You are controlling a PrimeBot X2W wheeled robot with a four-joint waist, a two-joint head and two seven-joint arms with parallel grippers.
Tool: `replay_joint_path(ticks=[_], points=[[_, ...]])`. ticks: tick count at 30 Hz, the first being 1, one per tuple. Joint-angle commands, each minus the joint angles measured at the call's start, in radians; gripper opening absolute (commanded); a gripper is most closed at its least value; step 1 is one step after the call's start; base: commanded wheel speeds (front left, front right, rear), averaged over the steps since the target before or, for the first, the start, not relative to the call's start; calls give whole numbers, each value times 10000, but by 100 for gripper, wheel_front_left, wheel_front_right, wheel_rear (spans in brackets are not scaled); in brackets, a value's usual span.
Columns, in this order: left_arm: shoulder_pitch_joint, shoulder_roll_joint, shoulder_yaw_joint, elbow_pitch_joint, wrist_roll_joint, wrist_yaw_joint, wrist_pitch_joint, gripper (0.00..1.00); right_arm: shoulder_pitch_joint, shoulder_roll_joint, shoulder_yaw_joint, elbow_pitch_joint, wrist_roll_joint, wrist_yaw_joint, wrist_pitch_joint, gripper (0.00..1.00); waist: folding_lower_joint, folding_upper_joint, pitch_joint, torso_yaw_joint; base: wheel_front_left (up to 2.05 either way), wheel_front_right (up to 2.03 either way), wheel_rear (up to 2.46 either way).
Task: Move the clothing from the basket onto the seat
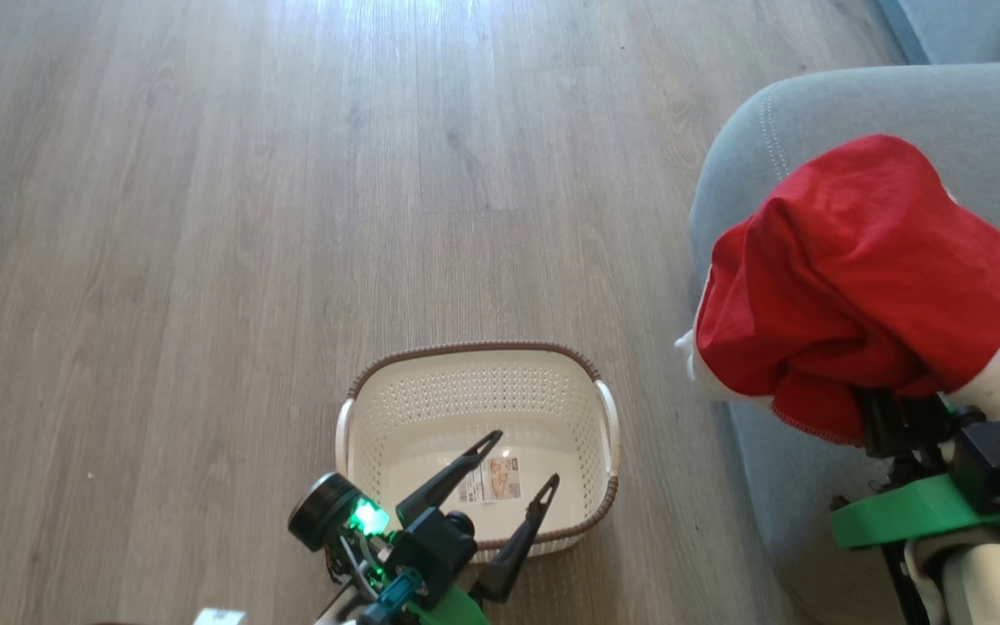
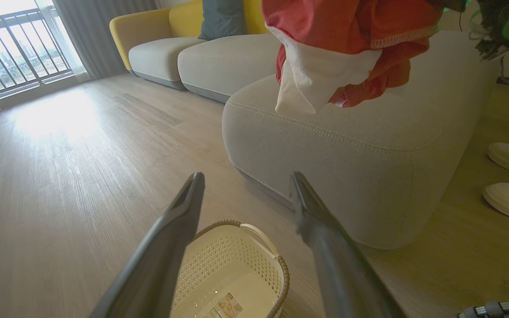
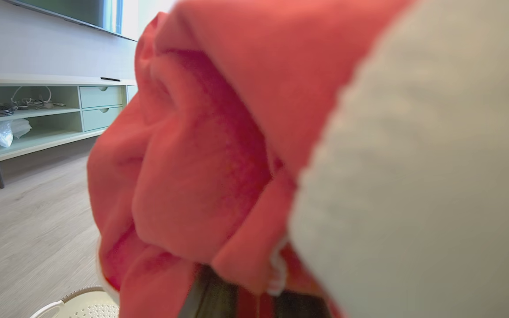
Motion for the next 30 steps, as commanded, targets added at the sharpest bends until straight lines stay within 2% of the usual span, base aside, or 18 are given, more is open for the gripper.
replay_joint_path(ticks=[1,9,30], points=[[-373,9,317,-367,-56,122,20,100,-204,-110,202,-378,30,-2,-95,0,0,0,7,-42,0,0,0],[-390,87,268,-480,-30,166,20,100,-353,-92,181,-527,-52,-2,-95,0,0,0,107,-681,0,0,0],[-748,157,-89,-801,23,315,20,100,-525,-29,-44,-767,-84,-2,-95,0,0,0,443,-3475,0,0,0]])
